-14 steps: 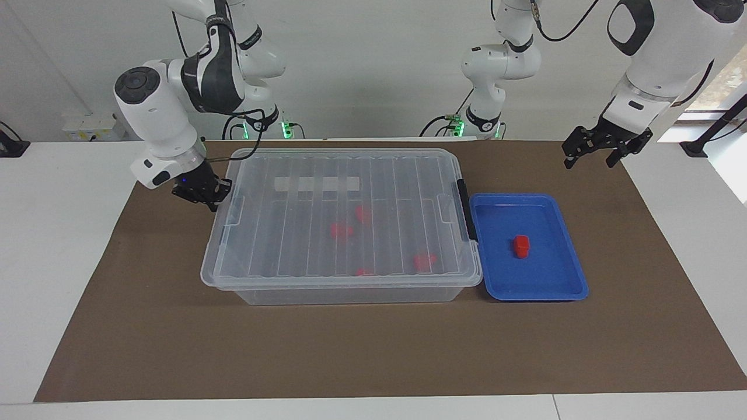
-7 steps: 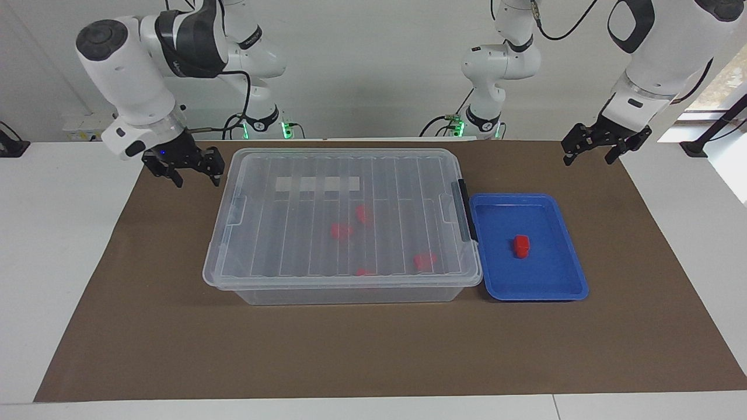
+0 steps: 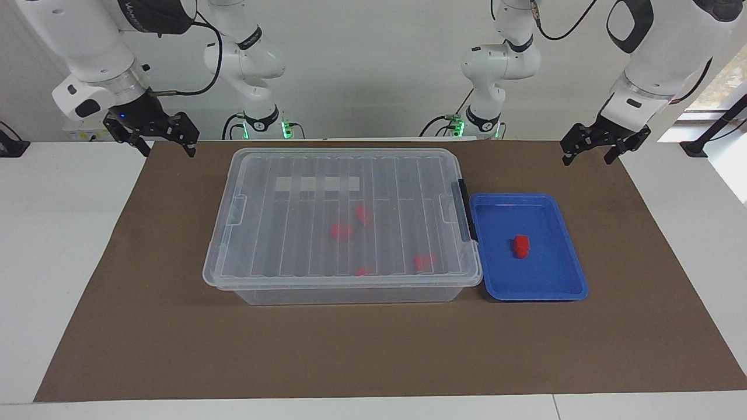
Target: Place red block in blue tray from box
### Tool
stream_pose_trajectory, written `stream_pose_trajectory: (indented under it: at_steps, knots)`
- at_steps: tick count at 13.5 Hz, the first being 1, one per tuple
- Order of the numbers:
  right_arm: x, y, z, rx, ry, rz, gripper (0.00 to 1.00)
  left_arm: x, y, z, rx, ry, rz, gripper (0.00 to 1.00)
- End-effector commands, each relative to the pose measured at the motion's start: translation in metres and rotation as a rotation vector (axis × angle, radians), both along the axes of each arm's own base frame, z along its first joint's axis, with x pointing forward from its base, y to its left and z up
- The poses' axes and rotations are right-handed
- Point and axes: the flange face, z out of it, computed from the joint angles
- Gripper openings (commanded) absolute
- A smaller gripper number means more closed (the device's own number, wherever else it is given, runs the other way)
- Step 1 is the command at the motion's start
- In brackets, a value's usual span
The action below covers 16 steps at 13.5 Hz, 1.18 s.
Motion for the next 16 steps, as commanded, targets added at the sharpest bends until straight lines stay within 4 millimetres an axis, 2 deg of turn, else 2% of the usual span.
stream_pose_trajectory:
  at_steps: [1,5,16]
  knots:
    - [-0.008,0.012,-0.007,-0.014,0.025,0.017,1.0,-0.008,0.005,0.003,-0.012,0.003,0.012,1.0]
    - [-0.013,0.001,-0.009,-0.015,0.026,-0.003,1.0,-0.008,0.003,0.003,-0.012,0.003,0.009,1.0]
    - [-0.015,0.003,-0.014,-0.017,0.015,0.003,1.0,-0.008,0.004,0.003,-0.012,0.003,0.011,1.0]
